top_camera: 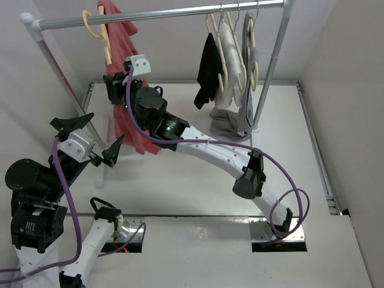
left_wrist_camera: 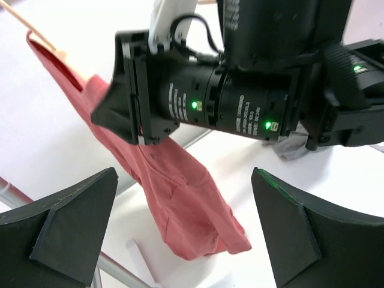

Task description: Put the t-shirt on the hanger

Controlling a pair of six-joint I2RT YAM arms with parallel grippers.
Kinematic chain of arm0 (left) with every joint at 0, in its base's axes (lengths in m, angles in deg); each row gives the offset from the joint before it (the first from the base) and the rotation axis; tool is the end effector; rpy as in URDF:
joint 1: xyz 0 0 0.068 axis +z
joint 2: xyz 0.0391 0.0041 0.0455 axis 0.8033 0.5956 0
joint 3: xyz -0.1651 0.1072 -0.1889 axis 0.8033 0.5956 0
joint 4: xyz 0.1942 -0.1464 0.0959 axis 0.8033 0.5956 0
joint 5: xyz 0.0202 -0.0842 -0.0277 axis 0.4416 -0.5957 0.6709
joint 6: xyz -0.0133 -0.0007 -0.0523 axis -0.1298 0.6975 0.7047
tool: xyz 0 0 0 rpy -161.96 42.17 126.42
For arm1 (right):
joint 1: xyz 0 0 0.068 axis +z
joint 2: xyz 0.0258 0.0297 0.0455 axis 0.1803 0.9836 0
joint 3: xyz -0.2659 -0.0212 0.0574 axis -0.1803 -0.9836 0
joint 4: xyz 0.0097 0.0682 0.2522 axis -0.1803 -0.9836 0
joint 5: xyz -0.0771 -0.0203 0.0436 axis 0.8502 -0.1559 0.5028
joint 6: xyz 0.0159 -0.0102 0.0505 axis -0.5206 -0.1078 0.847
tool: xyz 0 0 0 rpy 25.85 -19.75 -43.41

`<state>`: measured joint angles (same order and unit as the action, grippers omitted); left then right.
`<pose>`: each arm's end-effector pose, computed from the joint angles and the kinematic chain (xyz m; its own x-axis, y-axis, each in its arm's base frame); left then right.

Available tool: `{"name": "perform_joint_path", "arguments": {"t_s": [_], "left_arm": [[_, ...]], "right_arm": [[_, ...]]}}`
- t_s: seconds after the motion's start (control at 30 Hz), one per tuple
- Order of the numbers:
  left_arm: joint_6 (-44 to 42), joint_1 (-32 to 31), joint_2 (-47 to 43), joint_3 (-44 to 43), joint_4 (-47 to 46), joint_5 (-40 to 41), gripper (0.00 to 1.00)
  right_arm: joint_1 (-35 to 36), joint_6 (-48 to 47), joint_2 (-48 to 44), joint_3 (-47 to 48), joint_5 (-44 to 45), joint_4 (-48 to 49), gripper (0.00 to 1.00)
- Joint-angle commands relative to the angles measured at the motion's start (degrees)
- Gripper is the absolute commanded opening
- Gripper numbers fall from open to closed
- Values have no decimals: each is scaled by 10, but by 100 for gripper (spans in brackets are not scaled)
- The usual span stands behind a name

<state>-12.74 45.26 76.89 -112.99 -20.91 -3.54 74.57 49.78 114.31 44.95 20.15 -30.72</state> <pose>0.0297 -0.0176 0.4822 0.2630 0.1709 -0.9495 0.4458 0.8513 0.2767 0.2395 0.4522 0.4520 -0.0301 0.5485 -0.8356 -0.5705 0.6770 0.4650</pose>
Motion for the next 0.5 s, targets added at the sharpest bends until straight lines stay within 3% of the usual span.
{"name": "perform_joint_path", "arguments": {"t_s": [0.0,0.27,0.4,0.47], "left_arm": [[7,-3,-2,8,-12,21,100],[7,-3,-2,18,-18,21,100],[12,-3,-12,24,-23,21,100],[12,-3,-13,29,-23,21,100]], "right_arm": [[2,12,18,27,-1,45,0],[7,52,26,23,-123,57,0],[7,63,21,11,-108,62,0],[7,63,9,-7,-96,75,13]]}}
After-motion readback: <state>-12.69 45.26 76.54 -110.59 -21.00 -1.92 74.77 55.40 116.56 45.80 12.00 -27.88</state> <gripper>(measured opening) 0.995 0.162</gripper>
